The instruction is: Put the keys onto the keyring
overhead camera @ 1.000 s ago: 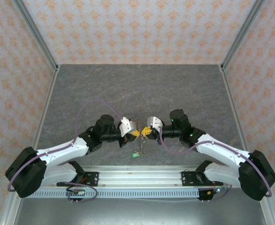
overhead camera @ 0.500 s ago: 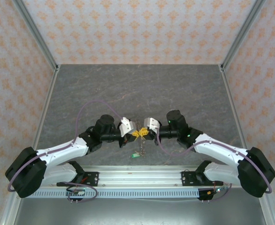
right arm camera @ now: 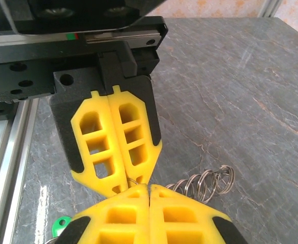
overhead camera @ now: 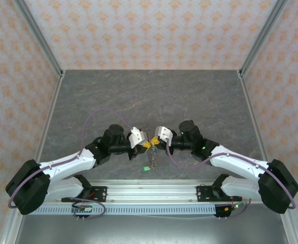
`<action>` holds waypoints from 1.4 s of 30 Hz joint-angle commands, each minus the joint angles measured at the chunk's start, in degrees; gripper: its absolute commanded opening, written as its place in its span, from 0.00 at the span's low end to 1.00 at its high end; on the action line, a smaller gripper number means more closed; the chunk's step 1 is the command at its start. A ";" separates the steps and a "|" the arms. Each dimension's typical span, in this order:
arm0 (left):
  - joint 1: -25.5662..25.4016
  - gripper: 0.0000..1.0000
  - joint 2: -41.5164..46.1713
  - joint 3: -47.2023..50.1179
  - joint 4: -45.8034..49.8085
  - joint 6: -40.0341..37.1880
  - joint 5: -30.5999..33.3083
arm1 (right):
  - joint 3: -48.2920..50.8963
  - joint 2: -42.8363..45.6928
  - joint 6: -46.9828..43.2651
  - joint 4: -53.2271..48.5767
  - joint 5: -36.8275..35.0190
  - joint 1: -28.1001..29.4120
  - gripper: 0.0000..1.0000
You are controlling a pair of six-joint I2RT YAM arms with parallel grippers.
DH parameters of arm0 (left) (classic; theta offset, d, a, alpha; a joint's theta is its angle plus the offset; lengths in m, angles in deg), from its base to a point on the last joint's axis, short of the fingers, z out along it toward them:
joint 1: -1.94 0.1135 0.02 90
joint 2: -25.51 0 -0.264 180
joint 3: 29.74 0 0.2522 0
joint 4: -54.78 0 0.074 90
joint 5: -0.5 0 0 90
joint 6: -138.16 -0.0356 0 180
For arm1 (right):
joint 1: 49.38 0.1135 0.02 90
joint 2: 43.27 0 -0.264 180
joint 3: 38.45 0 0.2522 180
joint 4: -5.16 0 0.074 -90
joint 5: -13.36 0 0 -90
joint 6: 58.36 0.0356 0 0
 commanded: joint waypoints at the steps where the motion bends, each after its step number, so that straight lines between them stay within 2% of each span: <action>1: -0.44 0.00 2.06 -1.37 -1.23 -1.76 -2.48 | -1.91 0.79 0.80 -2.86 -6.36 -0.44 0.00; 10: -0.40 0.00 1.82 -1.54 -1.04 -1.83 -2.32 | -1.70 2.55 -2.45 -6.15 -5.88 -0.38 0.00; 16: -0.44 0.00 2.02 -1.62 -0.93 -1.84 -2.53 | -3.88 2.88 -8.44 -13.34 -8.47 -0.41 0.00; 22: -0.44 0.00 2.28 -2.14 0.03 -2.43 -2.79 | -6.40 2.82 -11.91 -19.21 -7.87 -0.43 0.00; 29: -0.68 0.00 1.52 -3.02 0.13 -2.49 -3.54 | -5.42 2.47 -14.30 -20.04 -5.88 -0.42 0.00; 33: -0.86 0.00 0.97 -3.60 0.60 -2.86 -3.80 | -4.60 1.94 -13.87 -19.79 -5.94 -0.37 0.00; 38: -1.05 0.00 0.48 -3.75 0.79 -2.93 -3.90 | -2.90 3.61 -8.33 -16.28 -3.60 -0.39 0.01; 42: -1.06 0.00 0.78 -3.75 0.66 -2.85 -3.98 | -0.79 4.69 -5.32 -13.35 -4.37 -0.38 0.12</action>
